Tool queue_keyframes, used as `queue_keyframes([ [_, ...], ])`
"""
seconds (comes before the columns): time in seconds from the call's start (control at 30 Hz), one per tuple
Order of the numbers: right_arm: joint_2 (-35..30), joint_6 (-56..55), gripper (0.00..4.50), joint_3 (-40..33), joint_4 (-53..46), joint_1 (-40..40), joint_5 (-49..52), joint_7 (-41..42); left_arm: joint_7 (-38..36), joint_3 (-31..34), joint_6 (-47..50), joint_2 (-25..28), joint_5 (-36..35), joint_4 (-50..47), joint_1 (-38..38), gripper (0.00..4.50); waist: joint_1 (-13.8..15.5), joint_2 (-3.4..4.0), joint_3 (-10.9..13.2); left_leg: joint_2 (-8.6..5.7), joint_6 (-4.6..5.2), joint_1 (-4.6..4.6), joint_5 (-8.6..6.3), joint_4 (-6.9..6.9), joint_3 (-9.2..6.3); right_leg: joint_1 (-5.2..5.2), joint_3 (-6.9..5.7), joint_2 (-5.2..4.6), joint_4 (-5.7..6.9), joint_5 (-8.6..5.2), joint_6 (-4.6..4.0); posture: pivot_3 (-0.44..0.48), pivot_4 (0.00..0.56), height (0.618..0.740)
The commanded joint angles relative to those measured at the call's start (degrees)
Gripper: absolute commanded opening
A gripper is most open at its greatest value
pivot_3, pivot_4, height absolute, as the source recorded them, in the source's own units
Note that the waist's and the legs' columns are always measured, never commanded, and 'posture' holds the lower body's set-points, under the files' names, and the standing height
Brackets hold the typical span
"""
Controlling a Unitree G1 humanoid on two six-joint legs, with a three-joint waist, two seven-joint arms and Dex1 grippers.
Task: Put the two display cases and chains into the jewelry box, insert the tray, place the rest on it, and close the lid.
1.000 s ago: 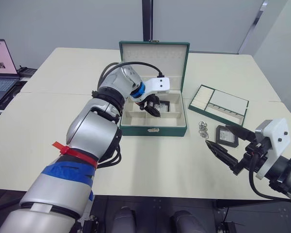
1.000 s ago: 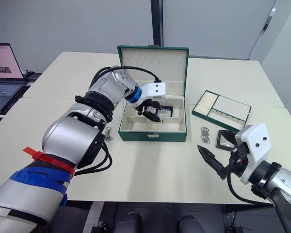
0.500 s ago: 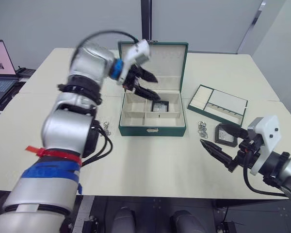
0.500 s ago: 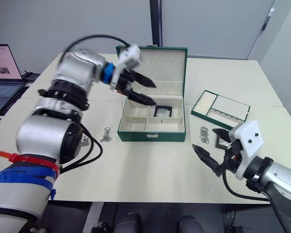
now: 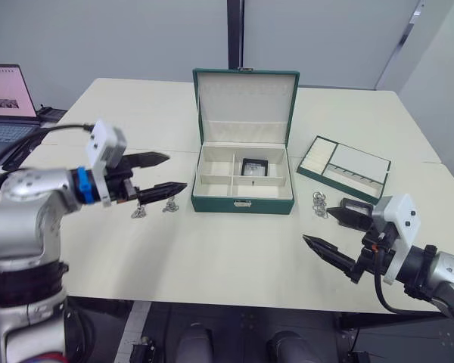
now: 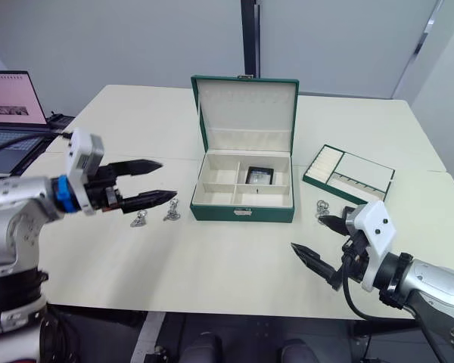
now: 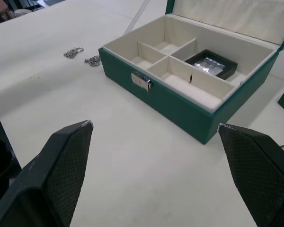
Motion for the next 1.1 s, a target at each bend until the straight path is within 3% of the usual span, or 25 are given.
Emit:
queue_keyframes([
  [0.03, 0.8, -1.7, 4.50, 0.4, -0.7, 2.1, -1.5, 2.4, 0.2, 7.9, -6.9, -0.2, -3.7, -1.7, 8.4, 4.47, -0.2, 0.00, 0.0, 0.01, 0.02, 0.00, -0.01, -0.05, 0.00, -0.02, 0.00, 0.01, -0.03, 0.00, 0.00, 0.000, 0.150, 0.726],
  [0.5, 3.3, -4.6, 4.50, 0.6, -0.7, 10.1, -7.8, 7.9, -2.0, 15.6, -26.5, -1.4, -9.0, -0.1, 35.8, 4.47, -0.1, -0.18, -0.2, 0.00, 0.12, 0.06, -0.09, -0.22, 0.00, 0.09, -0.06, -0.02, -0.26, -0.01, -0.02, 0.000, 0.150, 0.726],
  [0.93, 2.9, -4.5, 4.50, 1.0, -0.9, 8.9, -9.0, 10.2, 5.9, 15.1, -24.0, 0.0, -14.8, -4.3, 36.7, 4.47, -0.1, -0.27, -0.2, 0.00, 0.12, 0.07, -0.09, -0.32, -0.01, 0.10, -0.07, -0.02, -0.37, 0.00, -0.02, 0.000, 0.150, 0.726],
  [1.1, -0.5, -2.8, 4.50, 3.8, -4.5, 0.0, -6.2, 10.2, 14.2, 15.5, -18.6, -0.4, -15.2, -7.1, 37.4, 4.47, -0.4, -0.25, -0.2, 0.00, 0.12, 0.13, -0.09, -0.34, 0.02, 0.09, -0.03, -0.02, -0.36, 0.00, -0.03, 0.000, 0.150, 0.726],
])
